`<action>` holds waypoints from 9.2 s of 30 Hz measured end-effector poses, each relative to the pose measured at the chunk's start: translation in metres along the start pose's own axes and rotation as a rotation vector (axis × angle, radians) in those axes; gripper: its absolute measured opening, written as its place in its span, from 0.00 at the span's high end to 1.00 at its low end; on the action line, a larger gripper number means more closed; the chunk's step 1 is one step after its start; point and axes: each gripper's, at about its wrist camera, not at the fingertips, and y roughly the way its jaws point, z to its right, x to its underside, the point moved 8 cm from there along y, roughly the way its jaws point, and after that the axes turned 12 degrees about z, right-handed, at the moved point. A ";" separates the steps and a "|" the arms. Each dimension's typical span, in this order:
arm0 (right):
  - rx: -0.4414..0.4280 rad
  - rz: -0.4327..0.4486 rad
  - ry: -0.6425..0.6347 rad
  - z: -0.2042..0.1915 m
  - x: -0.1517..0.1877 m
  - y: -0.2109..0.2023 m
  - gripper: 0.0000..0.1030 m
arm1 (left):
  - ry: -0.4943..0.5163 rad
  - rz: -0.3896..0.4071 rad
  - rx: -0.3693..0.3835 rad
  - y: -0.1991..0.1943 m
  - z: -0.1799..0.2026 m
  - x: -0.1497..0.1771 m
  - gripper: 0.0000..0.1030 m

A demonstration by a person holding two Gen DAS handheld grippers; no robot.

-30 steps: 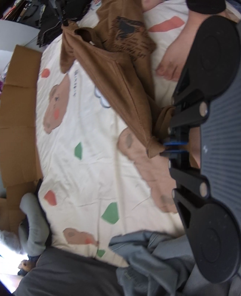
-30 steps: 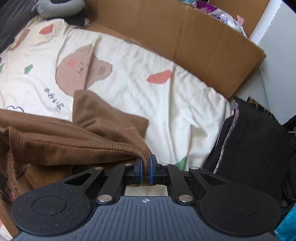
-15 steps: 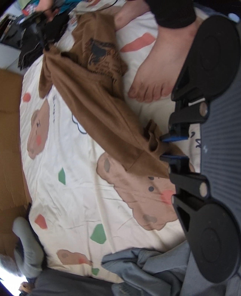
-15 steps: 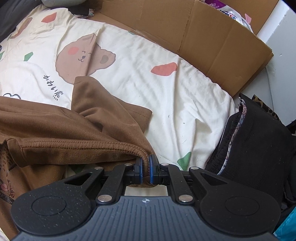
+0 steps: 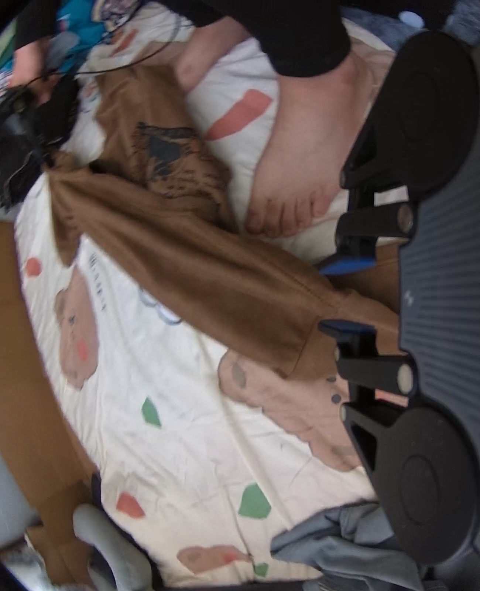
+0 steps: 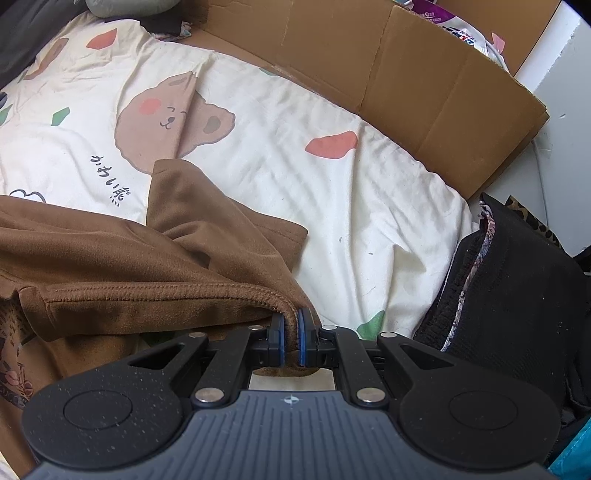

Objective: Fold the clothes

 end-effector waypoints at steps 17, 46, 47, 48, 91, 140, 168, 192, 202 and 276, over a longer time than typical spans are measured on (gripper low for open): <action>-0.004 -0.002 -0.036 -0.003 -0.001 0.004 0.95 | 0.140 -0.080 0.118 0.033 -0.006 -0.009 0.78; -0.014 -0.018 -0.085 -0.010 0.000 0.010 0.95 | 0.265 -0.177 0.153 0.110 -0.001 0.019 0.92; -0.014 -0.018 -0.085 -0.010 0.000 0.010 0.95 | 0.267 -0.167 0.143 0.108 -0.002 0.018 0.93; -0.014 -0.017 -0.086 -0.010 0.000 0.010 0.95 | 0.270 -0.156 0.130 0.105 -0.004 0.016 0.93; -0.042 0.137 -0.204 -0.012 -0.145 0.067 0.95 | -0.266 0.144 -0.595 0.090 -0.229 -0.088 0.96; 0.097 0.043 -0.216 0.013 -0.226 0.257 0.95 | -0.359 0.075 -0.695 0.217 -0.371 -0.162 0.96; -0.218 0.212 -0.098 -0.060 -0.292 0.249 0.73 | -0.263 0.244 -0.487 0.224 -0.346 -0.233 0.79; -0.378 0.158 -0.214 -0.110 -0.281 0.274 0.64 | -0.147 0.222 -0.301 0.268 -0.310 -0.241 0.60; -0.425 0.125 -0.282 -0.124 -0.284 0.292 0.63 | -0.178 0.223 -0.243 0.284 -0.315 -0.242 0.56; -0.473 0.209 -0.071 -0.138 -0.257 0.213 0.72 | -0.344 0.353 -0.197 0.257 -0.210 -0.252 0.66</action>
